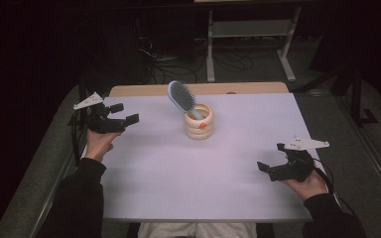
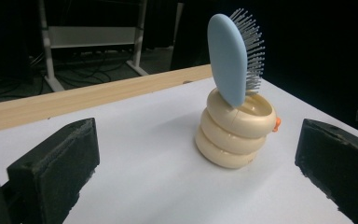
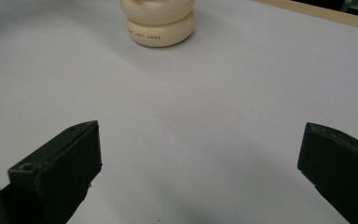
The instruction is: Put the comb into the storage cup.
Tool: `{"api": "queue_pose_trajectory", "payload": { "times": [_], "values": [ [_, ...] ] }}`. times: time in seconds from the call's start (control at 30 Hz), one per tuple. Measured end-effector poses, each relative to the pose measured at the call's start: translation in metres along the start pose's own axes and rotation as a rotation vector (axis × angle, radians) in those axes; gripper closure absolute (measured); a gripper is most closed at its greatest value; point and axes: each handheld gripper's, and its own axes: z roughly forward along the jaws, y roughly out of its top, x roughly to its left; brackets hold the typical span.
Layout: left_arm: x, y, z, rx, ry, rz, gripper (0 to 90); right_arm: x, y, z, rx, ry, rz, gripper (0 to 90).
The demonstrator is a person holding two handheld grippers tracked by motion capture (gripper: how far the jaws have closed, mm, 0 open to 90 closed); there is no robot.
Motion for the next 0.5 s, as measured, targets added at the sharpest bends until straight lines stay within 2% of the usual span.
{"api": "queue_pose_trajectory", "payload": {
  "times": [0.3,0.5],
  "values": [
    [0.005,-0.009,-0.016,-0.009,0.016,-0.007,0.0,0.000,0.000,0.001,0.004,-0.001,0.000,0.0],
    [0.006,-0.017,-0.024,-0.022,0.012,-0.024,0.0,-0.001,-0.001,0.001,0.008,-0.004,0.001,0.0]
  ]
}}
